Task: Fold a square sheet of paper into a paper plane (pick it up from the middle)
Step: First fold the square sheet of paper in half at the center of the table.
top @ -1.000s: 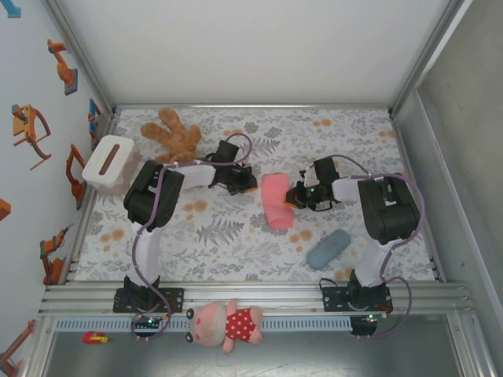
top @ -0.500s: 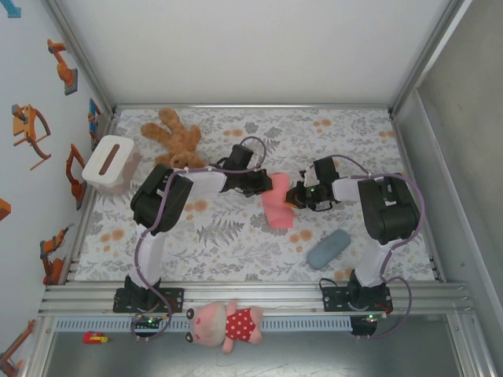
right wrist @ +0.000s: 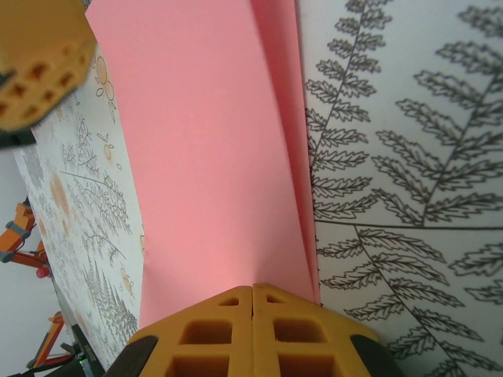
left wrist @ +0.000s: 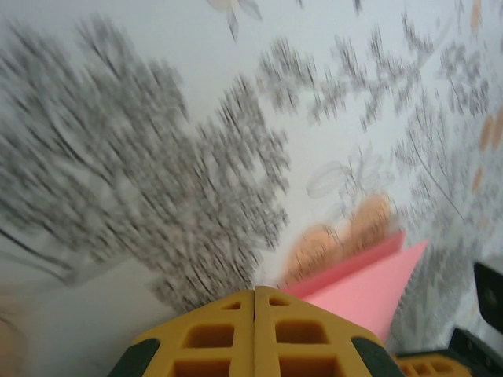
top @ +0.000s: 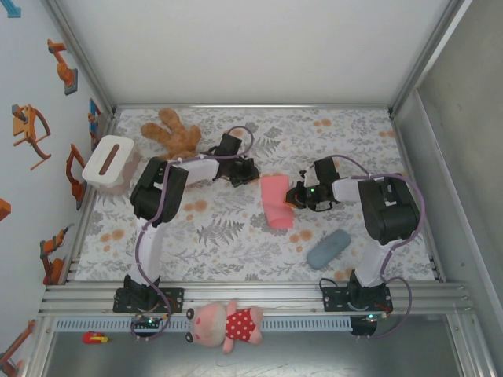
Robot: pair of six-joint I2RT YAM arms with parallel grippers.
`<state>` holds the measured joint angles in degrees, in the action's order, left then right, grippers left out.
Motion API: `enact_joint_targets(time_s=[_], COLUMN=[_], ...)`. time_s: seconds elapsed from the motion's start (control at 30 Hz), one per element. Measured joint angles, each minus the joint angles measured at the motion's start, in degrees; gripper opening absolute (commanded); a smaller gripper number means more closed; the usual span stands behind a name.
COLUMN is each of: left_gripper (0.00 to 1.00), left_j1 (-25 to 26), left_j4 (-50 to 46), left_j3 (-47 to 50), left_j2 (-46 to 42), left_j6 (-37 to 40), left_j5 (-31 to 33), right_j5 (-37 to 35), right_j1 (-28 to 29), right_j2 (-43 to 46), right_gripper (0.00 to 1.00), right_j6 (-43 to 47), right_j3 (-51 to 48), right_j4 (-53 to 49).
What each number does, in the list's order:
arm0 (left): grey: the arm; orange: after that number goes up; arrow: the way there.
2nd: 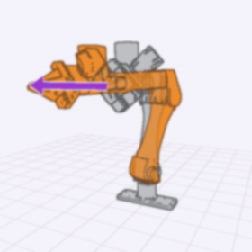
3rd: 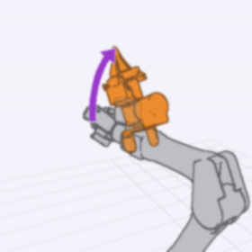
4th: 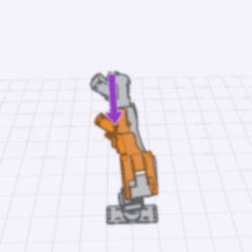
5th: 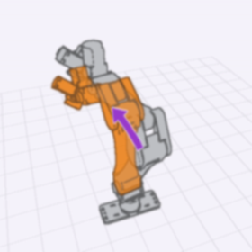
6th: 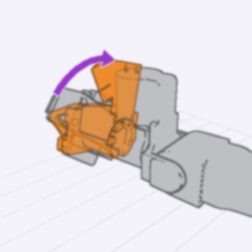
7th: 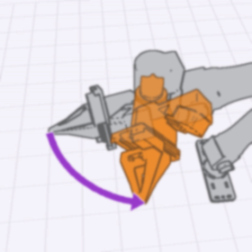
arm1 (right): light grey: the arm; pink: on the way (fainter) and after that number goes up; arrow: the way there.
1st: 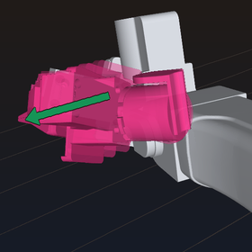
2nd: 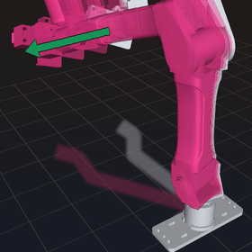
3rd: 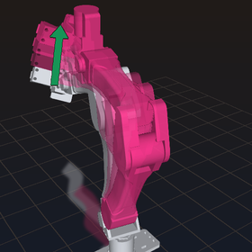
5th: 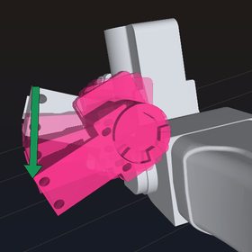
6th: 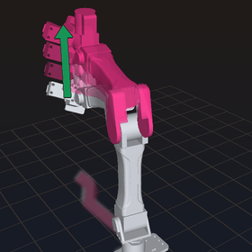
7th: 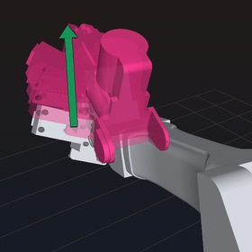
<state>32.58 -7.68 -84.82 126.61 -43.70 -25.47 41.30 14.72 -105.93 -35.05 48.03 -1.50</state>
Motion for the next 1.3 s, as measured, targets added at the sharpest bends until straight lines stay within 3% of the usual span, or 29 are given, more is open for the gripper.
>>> enact_joint_targets(time_s=[0.2, 0.37, 0.63, 1.03, 1.3], left_gripper=[0.02, 0.02, 0.02, 0.02, 0.02], left_j1=[-0.7, 2.8, 7.5, 2.1, 0.1], left_j4=[-3.7, -1.0, -0.7, -8.8, -11.0], left_j3=[-1.4, 2.0, 0.3, -8.3, -5.2], left_j2=[-1.1, -4.7, -2.2, 3.7, -1.0], left_j6=[2.3, 1.4, 0.7, 3.7, 5.4], left_j5=[3.2, 1.8, 0.6, 0.3, 4.6], right_j5=[-0.2, -0.2, -0.2, -0.2, -0.6], right_j1=[0.1, 0.1, 0.1, 0.1, 0.2], right_j2=[0.3, 0.2, 0.2, 0.2, 0.7], right_gripper=[0.0, 0.0, 0.0, 0.0, 0.0], right_j6=[0.0, 0.0, 0.0, 0.0, 0.0], right_j3=[0.0, 0.0, 0.0, -0.2, -1.1], right_j4=[0.0, 0.0, 0.0, 0.3, 1.4])
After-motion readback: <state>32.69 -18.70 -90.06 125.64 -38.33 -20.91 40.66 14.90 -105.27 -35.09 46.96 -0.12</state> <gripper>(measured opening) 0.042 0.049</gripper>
